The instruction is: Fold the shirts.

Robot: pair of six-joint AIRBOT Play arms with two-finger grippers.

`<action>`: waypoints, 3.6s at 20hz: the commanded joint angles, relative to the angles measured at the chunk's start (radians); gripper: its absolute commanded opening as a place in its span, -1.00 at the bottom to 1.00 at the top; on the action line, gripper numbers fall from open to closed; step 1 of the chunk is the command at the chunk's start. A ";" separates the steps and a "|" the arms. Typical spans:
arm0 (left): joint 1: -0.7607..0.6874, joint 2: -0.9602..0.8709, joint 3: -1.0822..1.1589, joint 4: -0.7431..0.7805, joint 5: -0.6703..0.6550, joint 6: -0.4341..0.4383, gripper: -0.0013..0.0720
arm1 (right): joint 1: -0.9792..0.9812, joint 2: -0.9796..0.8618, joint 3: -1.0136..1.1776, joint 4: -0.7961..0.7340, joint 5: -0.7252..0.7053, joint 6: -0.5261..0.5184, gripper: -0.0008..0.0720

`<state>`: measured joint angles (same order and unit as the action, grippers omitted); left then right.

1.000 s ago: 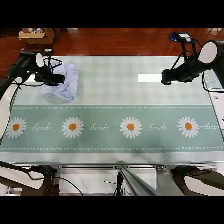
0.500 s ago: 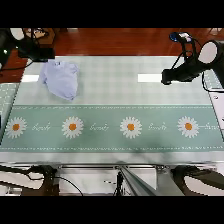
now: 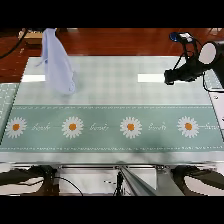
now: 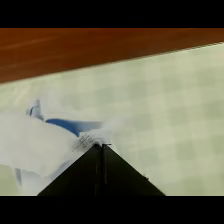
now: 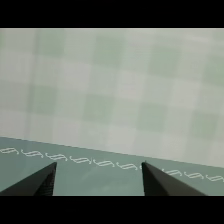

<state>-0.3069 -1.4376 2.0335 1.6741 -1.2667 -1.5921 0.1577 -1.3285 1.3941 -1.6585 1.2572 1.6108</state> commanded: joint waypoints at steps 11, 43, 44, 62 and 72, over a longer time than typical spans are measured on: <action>-0.592 -0.041 -0.056 -0.187 0.132 0.010 -0.91 | 0.001 0.001 0.001 -0.361 0.262 0.000 0.69; 0.331 -0.313 -0.602 -0.790 -0.041 0.329 0.56 | -0.393 -0.061 -0.103 0.399 0.119 -0.256 0.65; 0.326 -0.332 -0.602 -0.842 -0.024 0.355 0.56 | -0.393 -0.061 -0.121 0.401 0.119 -0.261 0.65; 0.245 -0.412 -0.600 -0.927 -0.009 0.388 -0.90 | -0.391 -0.061 -0.514 0.814 0.060 -0.511 0.65; 0.245 -0.409 -0.600 -0.927 -0.055 0.388 -0.90 | -0.371 -0.061 -0.666 0.863 0.005 -0.538 0.61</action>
<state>-0.0612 -1.8484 1.4334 0.7475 -1.3121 -1.2041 -0.2279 -1.3884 0.7673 -0.8043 1.2762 1.0809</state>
